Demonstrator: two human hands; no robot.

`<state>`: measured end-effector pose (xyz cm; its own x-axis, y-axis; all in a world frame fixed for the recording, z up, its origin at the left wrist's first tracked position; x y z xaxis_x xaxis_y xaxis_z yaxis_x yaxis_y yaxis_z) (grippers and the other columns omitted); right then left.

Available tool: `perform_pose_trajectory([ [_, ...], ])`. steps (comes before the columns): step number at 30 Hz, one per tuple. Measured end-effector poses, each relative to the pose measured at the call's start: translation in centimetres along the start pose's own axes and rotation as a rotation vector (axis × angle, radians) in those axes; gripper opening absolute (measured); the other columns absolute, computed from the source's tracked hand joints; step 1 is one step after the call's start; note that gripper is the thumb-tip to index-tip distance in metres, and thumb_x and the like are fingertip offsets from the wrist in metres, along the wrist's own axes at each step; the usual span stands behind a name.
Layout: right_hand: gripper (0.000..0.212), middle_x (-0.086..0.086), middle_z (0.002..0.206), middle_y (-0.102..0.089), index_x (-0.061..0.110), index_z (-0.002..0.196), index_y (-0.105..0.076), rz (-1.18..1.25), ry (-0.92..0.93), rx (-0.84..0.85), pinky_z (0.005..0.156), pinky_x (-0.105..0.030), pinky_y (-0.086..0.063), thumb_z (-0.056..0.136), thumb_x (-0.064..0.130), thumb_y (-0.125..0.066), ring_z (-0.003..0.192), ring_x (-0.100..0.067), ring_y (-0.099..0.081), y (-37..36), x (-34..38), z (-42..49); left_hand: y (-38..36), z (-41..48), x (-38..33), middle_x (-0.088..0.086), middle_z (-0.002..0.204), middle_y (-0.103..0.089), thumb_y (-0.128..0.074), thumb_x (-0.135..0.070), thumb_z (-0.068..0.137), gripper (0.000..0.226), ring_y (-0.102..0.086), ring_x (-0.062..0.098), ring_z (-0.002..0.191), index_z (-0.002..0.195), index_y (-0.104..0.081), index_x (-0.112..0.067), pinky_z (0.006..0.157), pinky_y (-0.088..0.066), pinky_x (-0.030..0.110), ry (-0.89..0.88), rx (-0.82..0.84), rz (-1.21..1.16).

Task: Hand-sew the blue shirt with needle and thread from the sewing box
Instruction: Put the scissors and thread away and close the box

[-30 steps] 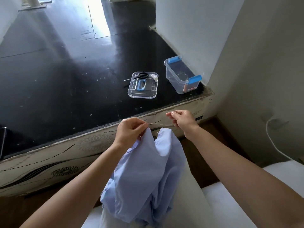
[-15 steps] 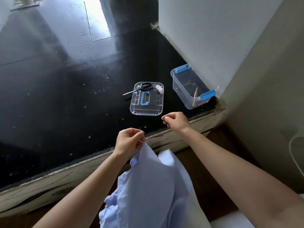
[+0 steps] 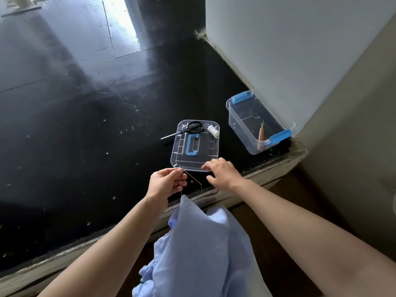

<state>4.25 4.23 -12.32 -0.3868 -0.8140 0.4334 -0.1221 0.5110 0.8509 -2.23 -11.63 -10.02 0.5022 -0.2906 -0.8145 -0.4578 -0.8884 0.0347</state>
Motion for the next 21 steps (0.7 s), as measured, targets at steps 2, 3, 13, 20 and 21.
perform_pose_trajectory([
  [2, 0.033, -0.003, 0.123, -0.059, 0.02, 0.128, -0.056, 0.014, -0.014, 0.008, 0.102, -0.038, -0.041, 0.095, 0.022, -0.054, 0.118, -0.021, -0.051, 0.0, -0.3, -0.4, 0.3, 0.2, 0.1, 0.004, 0.075, -0.072, -0.065, -0.012, 0.092, 0.009, -0.066, 0.013, 0.066, 0.096, -0.069, -0.005, 0.064, -0.054, 0.023, -0.004, -0.01, -0.005],
  [3, 0.03, -0.003, 0.12, -0.061, 0.02, 0.124, -0.059, 0.02, -0.028, 0.014, 0.099, -0.038, -0.045, 0.095, 0.022, -0.055, 0.113, -0.021, -0.054, 0.0, -0.5, -0.7, 0.5, 0.3, 0.2, 0.005, 0.077, -0.073, -0.065, -0.012, 0.092, 0.01, -0.067, 0.013, 0.067, 0.096, -0.069, -0.004, 0.066, -0.054, 0.024, -0.007, -0.019, -0.009],
  [13, 0.02, -0.003, 0.114, -0.063, 0.018, 0.11, -0.062, 0.026, -0.129, 0.023, 0.087, -0.041, -0.053, 0.094, 0.028, -0.056, 0.102, -0.023, -0.061, 1.9, -1.6, 0.8, 0.6, -0.2, -0.2, 0.003, 0.072, -0.073, -0.064, -0.012, 0.092, 0.007, -0.066, 0.013, 0.067, 0.093, -0.069, -0.007, 0.067, -0.055, 0.024, -0.017, 0.019, -0.064],
  [20, 0.066, -0.001, 0.161, -0.022, 0.022, 0.155, -0.015, 0.039, -0.083, 0.059, 0.114, -0.043, -0.033, 0.097, 0.008, -0.043, 0.142, -0.025, -0.028, 0.6, 0.4, 3.6, 0.7, 0.6, -1.2, 0.001, 0.071, -0.073, -0.065, -0.013, 0.092, 0.006, -0.066, 0.01, 0.065, 0.09, -0.069, -0.009, 0.063, -0.056, 0.02, -0.038, 0.034, -0.076],
  [21, 0.064, -0.005, 0.157, -0.028, 0.018, 0.155, -0.017, 0.017, -0.095, 0.045, 0.112, -0.043, -0.035, 0.097, 0.006, -0.043, 0.14, -0.026, -0.031, 0.4, 0.3, 3.8, 0.8, 0.7, -1.2, 0.001, 0.071, -0.073, -0.065, -0.012, 0.092, 0.006, -0.066, 0.01, 0.064, 0.089, -0.069, -0.009, 0.063, -0.056, 0.02, -0.042, 0.033, -0.08],
])
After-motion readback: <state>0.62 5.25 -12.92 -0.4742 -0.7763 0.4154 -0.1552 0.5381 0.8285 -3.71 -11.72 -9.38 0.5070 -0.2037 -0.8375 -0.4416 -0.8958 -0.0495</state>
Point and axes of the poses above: each hand's wrist, its own z-axis towards the middle knuckle, its own y-axis out of the back of the hand, x = y × z, the point moved 8 cm from there along z, towards the middle knuckle
